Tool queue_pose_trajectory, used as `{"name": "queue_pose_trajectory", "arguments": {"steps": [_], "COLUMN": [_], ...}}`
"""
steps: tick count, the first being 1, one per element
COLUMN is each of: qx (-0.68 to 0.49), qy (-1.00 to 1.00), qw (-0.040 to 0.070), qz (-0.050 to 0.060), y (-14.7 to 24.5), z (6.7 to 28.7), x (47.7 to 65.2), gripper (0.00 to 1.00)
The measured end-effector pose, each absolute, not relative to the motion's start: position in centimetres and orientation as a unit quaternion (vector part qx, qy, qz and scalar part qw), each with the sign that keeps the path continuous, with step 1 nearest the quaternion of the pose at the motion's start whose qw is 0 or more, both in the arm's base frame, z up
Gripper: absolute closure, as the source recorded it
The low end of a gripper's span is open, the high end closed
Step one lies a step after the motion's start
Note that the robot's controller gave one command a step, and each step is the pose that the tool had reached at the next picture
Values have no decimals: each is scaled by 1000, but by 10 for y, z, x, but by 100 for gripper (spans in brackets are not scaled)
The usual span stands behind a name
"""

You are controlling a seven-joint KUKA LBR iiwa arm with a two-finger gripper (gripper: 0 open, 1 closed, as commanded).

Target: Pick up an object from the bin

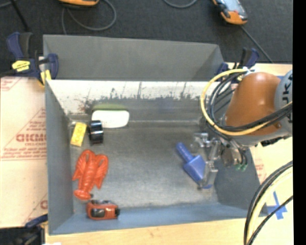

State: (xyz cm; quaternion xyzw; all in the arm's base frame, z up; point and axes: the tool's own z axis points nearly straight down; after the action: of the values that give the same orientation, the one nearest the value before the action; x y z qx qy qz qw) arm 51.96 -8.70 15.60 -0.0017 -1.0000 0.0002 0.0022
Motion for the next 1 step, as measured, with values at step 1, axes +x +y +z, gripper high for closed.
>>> {"name": "queue_pose_trajectory", "arguments": {"steps": [1], "qx": [0], "qy": [-1000], "qw": [-2], "qz": [1], "y": [-87], "z": [161], "x": [521], "gripper": [0]}}
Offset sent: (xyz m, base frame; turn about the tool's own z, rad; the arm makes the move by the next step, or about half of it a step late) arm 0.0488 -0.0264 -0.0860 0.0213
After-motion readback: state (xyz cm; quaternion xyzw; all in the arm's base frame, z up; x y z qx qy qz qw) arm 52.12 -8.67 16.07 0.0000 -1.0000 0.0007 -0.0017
